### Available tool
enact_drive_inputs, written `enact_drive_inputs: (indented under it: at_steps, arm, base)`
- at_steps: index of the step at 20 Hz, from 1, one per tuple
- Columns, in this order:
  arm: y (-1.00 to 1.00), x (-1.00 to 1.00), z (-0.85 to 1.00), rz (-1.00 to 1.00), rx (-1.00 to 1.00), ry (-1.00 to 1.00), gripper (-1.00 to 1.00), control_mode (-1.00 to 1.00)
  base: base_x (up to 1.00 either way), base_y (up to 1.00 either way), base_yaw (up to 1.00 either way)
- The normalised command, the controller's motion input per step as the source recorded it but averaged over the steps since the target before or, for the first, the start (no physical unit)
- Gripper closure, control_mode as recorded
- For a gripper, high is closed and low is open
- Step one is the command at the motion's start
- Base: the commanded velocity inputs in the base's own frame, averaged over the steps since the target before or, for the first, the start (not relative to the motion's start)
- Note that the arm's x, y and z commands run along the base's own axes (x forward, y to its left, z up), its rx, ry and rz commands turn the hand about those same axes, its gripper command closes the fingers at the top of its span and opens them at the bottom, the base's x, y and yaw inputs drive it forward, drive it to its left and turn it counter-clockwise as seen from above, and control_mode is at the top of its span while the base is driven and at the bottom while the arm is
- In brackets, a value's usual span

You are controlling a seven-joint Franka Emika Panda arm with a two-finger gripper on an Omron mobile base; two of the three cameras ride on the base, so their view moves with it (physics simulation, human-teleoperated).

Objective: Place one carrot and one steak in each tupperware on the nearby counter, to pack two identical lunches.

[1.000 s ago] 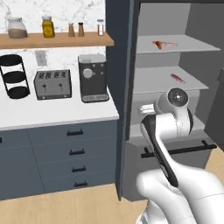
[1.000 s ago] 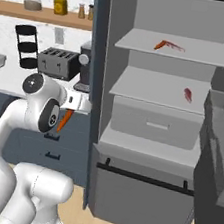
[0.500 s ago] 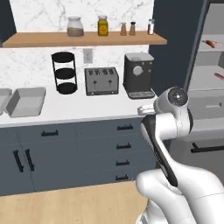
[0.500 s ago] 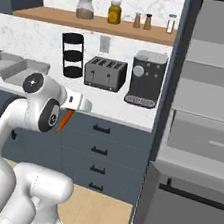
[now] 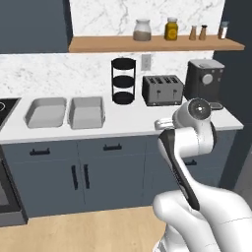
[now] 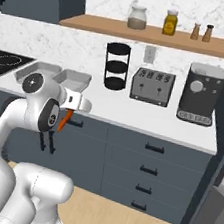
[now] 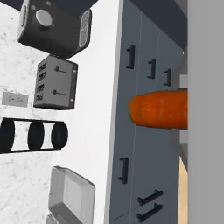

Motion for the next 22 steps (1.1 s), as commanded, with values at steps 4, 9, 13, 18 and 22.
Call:
enact_drive_inputs:
  at_steps: [4, 9, 13, 18, 22]
  arm:
    - [0.0, 0.0, 0.0, 0.0, 0.0, 0.0, 1.0, 1.0]
    - [0.0, 0.0, 0.0, 0.0, 0.0, 0.0, 1.0, 1.0]
    - [0.0, 0.0, 0.0, 0.0, 0.0, 0.0, 1.0, 1.0]
    - [0.0, 0.0, 0.0, 0.0, 0.0, 0.0, 1.0, 1.0]
    - [0.0, 0.0, 0.0, 0.0, 0.0, 0.0, 1.0, 1.0]
  base:
    - [0.54, 1.0, 0.01]
    - [0.55, 1.0, 0.0]
    - [0.48, 1.0, 0.0]
    - [0.47, 1.0, 0.0]
    - [0.5, 0.74, -0.03]
